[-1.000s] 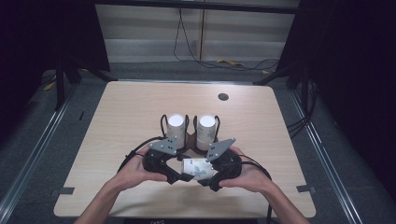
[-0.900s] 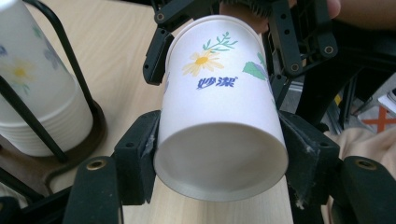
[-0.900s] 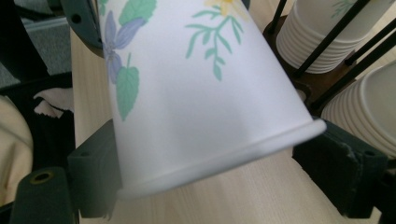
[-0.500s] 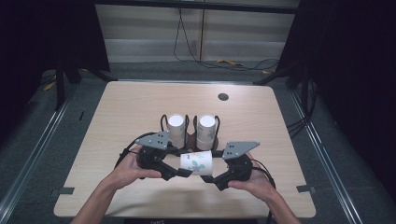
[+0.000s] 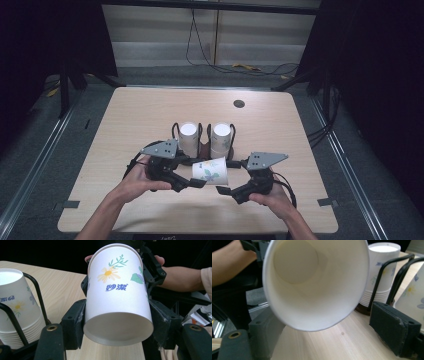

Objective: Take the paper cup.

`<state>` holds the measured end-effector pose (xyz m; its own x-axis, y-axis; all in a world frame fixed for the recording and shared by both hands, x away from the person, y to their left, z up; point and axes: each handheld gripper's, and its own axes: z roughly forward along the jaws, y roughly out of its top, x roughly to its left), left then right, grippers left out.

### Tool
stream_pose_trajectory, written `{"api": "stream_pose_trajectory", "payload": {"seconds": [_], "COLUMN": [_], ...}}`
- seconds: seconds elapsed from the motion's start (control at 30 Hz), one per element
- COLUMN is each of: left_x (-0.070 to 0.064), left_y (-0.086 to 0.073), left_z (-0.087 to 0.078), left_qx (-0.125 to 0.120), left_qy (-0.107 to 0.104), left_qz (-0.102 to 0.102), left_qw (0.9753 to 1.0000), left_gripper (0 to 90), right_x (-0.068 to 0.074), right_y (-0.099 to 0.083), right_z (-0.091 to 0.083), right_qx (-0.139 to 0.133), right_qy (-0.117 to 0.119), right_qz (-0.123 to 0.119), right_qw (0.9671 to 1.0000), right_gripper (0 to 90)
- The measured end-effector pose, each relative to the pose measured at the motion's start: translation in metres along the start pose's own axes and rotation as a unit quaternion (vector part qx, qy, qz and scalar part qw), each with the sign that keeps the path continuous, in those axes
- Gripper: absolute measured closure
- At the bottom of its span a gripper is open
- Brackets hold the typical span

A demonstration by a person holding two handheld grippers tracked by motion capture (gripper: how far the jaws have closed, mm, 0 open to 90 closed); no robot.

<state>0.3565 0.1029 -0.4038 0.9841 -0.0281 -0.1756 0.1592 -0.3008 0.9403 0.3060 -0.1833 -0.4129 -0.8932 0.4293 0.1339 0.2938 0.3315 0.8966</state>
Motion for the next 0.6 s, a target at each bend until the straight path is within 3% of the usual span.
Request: {"api": "stream_pose_trajectory", "payload": {"seconds": [0.07,0.17,0.3,0.43,0.6], "left_x": [0.000,0.000,0.000,0.000,0.000], "left_y": [0.000,0.000,0.000,-0.001,-0.001], "left_z": [0.000,-0.001,-0.001,0.000,0.002], "left_qx": [-0.007,-0.015,-0.023,-0.033,-0.033], "left_qy": [-0.002,-0.003,-0.002,-0.007,-0.007], "left_qz": [-0.002,-0.001,0.000,0.001,0.005], "left_qw": [1.0000,0.9999,0.9997,0.9994,0.9994], "left_gripper": [35.6,35.5,35.5,35.5,35.6], "right_x": [0.000,0.000,-0.001,-0.003,-0.003], "right_y": [0.000,0.002,0.004,0.006,0.007], "right_z": [-0.001,-0.008,-0.011,-0.012,-0.011], "right_qx": [-0.004,-0.040,-0.066,-0.100,-0.112], "right_qy": [0.005,0.014,0.022,0.038,0.049], "right_qz": [-0.001,0.005,0.012,0.028,0.038], "right_qw": [1.0000,0.9991,0.9975,0.9939,0.9918], "right_gripper": [13.5,13.5,13.5,13.5,13.5]}}
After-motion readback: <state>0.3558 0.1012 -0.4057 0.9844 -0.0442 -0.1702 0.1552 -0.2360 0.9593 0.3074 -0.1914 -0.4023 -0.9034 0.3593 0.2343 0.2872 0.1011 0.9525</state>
